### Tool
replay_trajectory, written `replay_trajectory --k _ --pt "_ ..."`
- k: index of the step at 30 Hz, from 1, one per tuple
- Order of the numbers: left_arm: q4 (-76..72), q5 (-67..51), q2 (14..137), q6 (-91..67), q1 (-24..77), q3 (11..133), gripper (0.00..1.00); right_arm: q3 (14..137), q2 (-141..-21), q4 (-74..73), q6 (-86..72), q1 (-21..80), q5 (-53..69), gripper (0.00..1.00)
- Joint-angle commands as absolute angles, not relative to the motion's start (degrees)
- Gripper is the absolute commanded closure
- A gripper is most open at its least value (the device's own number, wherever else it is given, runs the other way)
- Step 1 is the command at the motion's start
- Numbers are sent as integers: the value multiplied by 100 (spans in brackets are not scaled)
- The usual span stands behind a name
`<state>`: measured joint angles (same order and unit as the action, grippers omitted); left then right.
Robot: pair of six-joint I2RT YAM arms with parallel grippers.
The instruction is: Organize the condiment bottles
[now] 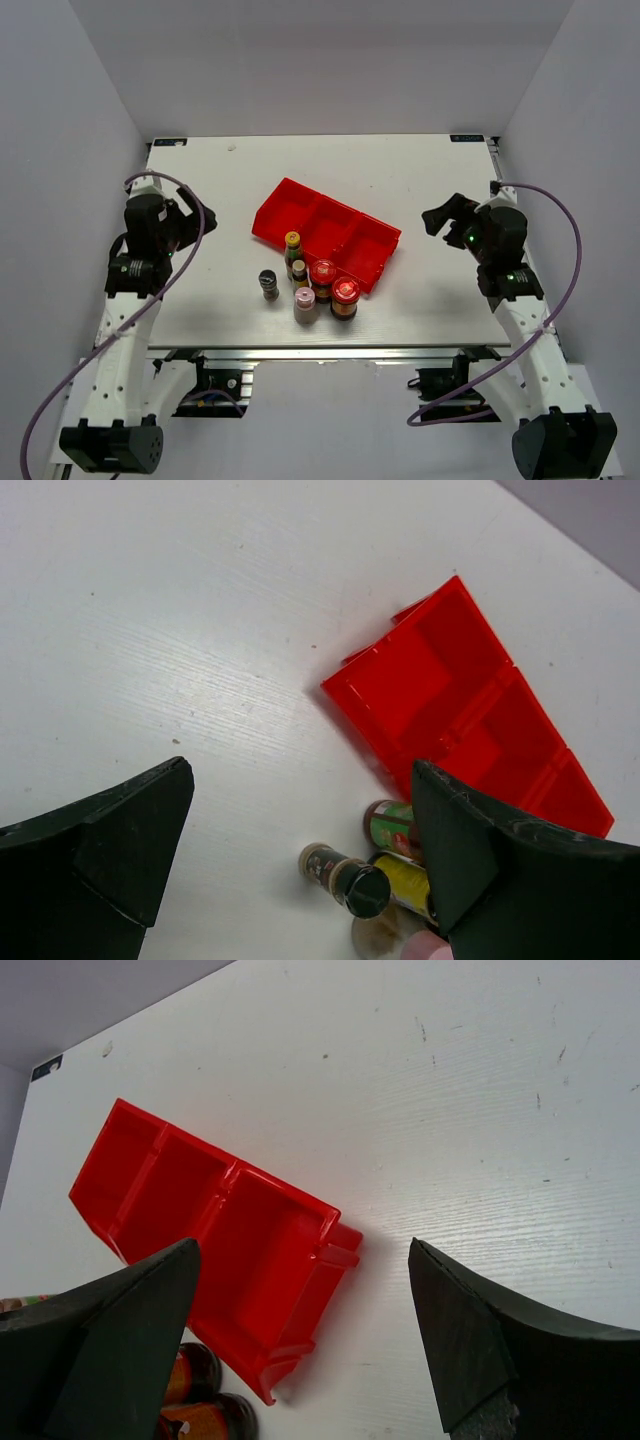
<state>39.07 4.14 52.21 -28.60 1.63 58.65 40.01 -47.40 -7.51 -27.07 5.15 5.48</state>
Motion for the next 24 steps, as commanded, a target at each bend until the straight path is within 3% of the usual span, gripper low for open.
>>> replay_trajectory --k 1,5,9,12,17,24 --pt "3630 379 4826 -2804 167 5713 0 4429 -4764 -974 -3031 492 441 11" --pt "3612 352 4764 -2786 167 5687 0 4492 -4799 -1196 -3016 492 578 10" --pt "3656 177 4913 -2786 167 5678 0 4718 -5148 -1849 -2085 536 2362 11" --pt "3709 158 5080 -2769 150 5722 0 5273 -5317 -2663 -1601 1052 1963 11" --pt "3779 79 5291 -2769 132 5748 0 5457 -5430 -2881 -1661 3170 428 11" --pt "3736 228 5230 -2760 114 5687 0 5581 -5809 -3261 -1512 4946 106 11"
